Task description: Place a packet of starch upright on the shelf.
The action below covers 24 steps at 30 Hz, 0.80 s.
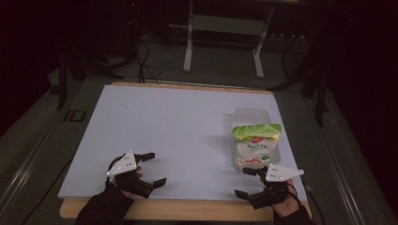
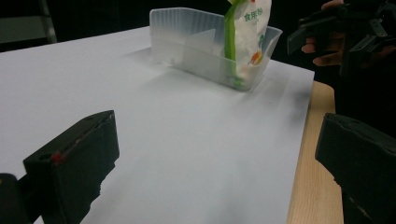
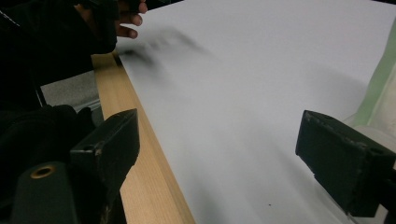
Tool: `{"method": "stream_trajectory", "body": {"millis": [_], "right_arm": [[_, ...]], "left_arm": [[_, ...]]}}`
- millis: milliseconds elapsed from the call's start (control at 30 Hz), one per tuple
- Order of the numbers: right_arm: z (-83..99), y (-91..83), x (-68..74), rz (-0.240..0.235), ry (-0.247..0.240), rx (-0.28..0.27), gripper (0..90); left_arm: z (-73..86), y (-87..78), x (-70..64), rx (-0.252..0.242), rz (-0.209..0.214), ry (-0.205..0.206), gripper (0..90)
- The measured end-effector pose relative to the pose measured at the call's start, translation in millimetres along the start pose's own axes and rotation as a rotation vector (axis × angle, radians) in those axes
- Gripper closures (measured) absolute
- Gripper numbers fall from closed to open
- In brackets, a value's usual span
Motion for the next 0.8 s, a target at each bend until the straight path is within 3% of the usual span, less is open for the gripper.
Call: {"method": "stream_trajectory", "body": {"millis": [267,800], "right_arm": [[1.4,-0.5,-2.2,-0.005,0.014,-0.006,13.7],[-0.5,-0.1,-1.8,-0.002,-0.031,-0.032,14.1]], "left_arm": [[-0.1,-0.6,-0.1,-0.004,0.0,-0.002,0.2],[2.3,0.7,1.2,0.01,-0.001,-0.004,0.2]]}}
Point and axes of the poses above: each handheld gripper's, and its own axes: y roughly forward along the jaws, z roughly out of its underside, x roughly to its left, the point moved 6 cm from there along y, roughly forward along the jaws, and after that the axes turned 8 degrees about -y, right-handed, at the moved point
